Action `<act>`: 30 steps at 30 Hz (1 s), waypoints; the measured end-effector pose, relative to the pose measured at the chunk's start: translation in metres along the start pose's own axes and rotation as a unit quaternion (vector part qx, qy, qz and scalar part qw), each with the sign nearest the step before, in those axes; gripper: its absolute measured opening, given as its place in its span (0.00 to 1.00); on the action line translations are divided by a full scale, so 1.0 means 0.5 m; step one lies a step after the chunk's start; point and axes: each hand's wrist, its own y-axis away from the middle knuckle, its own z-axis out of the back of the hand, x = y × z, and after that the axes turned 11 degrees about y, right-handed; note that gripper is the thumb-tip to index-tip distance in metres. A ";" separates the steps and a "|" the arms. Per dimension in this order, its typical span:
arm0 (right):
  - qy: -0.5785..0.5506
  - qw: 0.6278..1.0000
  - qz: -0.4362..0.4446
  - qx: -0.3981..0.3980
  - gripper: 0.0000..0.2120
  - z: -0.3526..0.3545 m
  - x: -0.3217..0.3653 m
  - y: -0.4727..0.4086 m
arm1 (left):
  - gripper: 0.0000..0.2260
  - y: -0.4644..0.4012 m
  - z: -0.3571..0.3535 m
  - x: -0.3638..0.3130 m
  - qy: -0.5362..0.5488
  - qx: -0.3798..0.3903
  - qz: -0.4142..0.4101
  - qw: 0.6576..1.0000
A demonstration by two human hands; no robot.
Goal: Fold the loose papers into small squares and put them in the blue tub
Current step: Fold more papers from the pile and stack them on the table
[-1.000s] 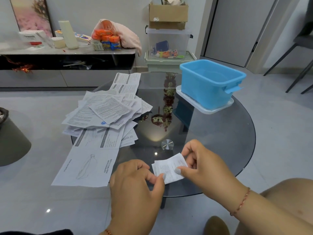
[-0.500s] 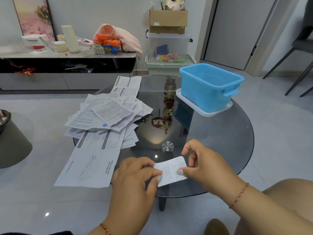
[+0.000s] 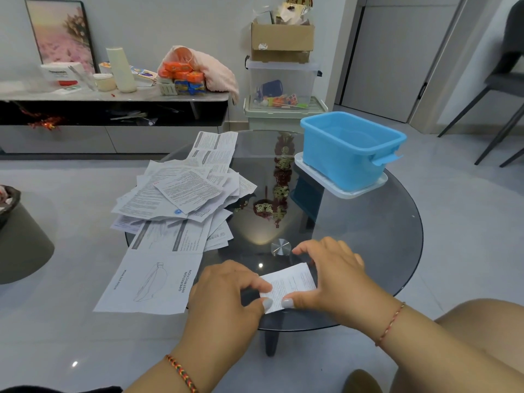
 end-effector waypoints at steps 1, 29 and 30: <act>0.002 1.000 -0.006 0.006 0.38 0.002 -0.005 -0.001 | 0.09 0.001 0.003 -0.003 -0.007 0.011 0.000 1.000; -0.134 0.981 0.137 0.010 0.08 0.033 -0.006 -0.024 | 0.06 -0.053 0.006 -0.053 0.208 -0.044 0.065 0.975; -0.139 0.981 0.135 0.006 0.08 0.036 -0.008 -0.023 | 0.06 -0.058 0.009 -0.057 0.204 -0.048 0.057 0.976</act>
